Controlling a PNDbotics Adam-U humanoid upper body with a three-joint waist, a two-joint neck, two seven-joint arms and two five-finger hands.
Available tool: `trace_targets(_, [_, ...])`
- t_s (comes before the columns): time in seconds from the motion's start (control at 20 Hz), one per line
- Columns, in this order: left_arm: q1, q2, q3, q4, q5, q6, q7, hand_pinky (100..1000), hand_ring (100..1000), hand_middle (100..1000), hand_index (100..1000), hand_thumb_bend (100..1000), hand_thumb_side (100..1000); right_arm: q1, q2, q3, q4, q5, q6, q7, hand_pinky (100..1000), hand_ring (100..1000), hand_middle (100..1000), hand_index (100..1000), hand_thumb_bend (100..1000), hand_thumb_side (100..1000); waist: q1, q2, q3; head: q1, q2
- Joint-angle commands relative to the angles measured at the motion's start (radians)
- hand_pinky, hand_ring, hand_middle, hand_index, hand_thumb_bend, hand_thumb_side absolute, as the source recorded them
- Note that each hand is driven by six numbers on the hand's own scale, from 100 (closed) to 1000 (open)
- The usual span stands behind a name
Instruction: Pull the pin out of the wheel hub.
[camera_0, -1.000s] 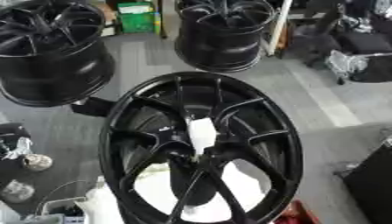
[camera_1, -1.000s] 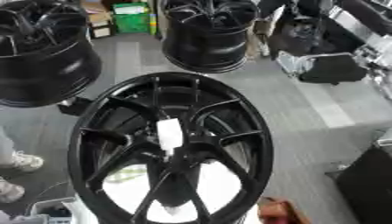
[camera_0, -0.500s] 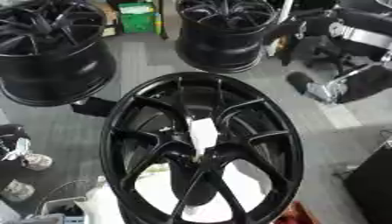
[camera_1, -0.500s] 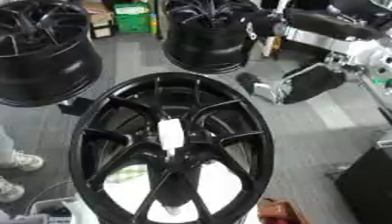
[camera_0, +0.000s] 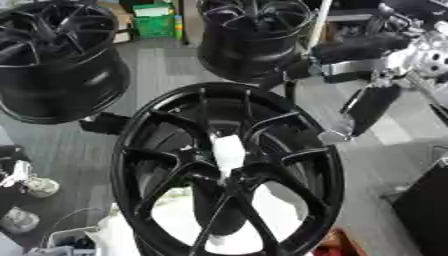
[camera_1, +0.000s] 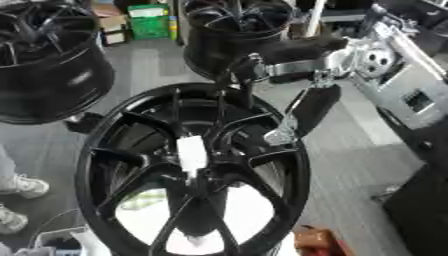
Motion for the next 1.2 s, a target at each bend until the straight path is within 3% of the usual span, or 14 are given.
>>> trace_targets(0.05, [-0.009,0.017,-0.004,-0.014,0.001,-0.001,-0.004,640,604,642,586,109,214,-0.035,0.022,0.005,0.053,0.042,-0.021,0.03,727,619,878,953,335,426,0.003,-0.011,0.002,-0.007,0.005])
trace_targets(0.6, [-0.006,0.014,-0.009,-0.011,0.004,0.0,-0.009,640,606,643,588,113,237,-0.095,0.125,0.05,0.163,0.194,-0.086,0.054,727,623,891,962,328,431,0.005,-0.013,0.004,-0.016,0.005])
trace_targets(1.2, [-0.004,0.011,-0.012,-0.01,0.005,0.001,-0.015,641,608,645,592,109,238,-0.127,0.193,0.096,0.22,0.279,-0.142,0.054,722,616,893,964,324,457,0.004,-0.016,0.008,-0.023,0.005])
